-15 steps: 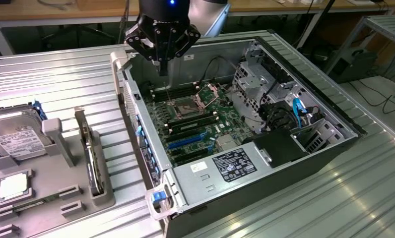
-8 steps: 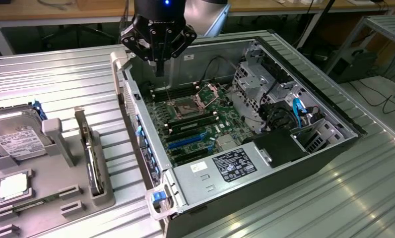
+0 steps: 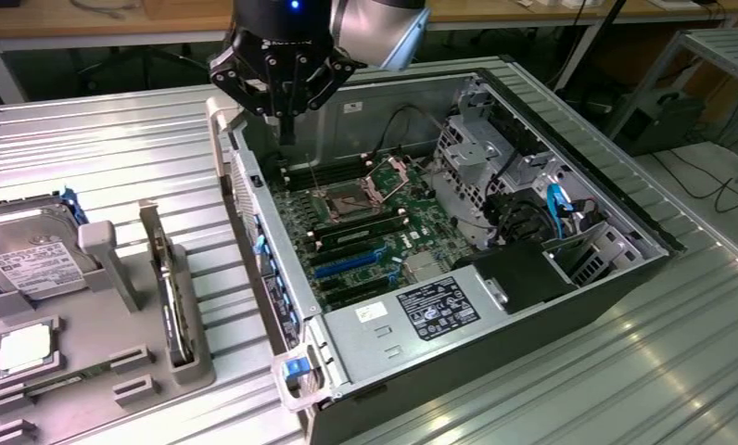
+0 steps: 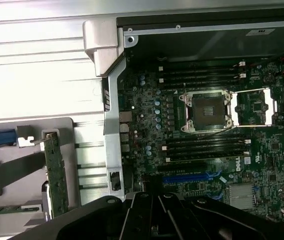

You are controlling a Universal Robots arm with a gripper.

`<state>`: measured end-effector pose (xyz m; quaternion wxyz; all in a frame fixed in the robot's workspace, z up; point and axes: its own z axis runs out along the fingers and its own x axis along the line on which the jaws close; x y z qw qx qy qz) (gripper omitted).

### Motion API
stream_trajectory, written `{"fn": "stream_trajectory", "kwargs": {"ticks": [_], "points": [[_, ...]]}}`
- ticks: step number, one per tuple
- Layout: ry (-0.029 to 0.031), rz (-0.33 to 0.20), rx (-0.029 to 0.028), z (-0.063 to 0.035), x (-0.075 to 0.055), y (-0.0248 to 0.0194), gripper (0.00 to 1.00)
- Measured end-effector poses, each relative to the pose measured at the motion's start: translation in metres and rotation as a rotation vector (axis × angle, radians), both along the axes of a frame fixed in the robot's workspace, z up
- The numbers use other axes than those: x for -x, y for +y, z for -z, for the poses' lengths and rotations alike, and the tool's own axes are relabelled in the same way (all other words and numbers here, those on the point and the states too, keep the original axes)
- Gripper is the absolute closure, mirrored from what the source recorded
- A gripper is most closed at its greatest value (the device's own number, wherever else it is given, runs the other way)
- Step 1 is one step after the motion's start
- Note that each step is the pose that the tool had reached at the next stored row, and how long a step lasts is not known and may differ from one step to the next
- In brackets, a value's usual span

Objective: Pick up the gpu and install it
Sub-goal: 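Reach for the gpu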

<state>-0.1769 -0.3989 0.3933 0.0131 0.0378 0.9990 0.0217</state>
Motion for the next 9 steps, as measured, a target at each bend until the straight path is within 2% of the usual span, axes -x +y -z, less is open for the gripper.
{"fn": "stream_trajectory", "kwargs": {"ticks": [9], "points": [[-0.0001,0.000,-0.0001,0.0000,0.015,0.0000,0.90]]}}
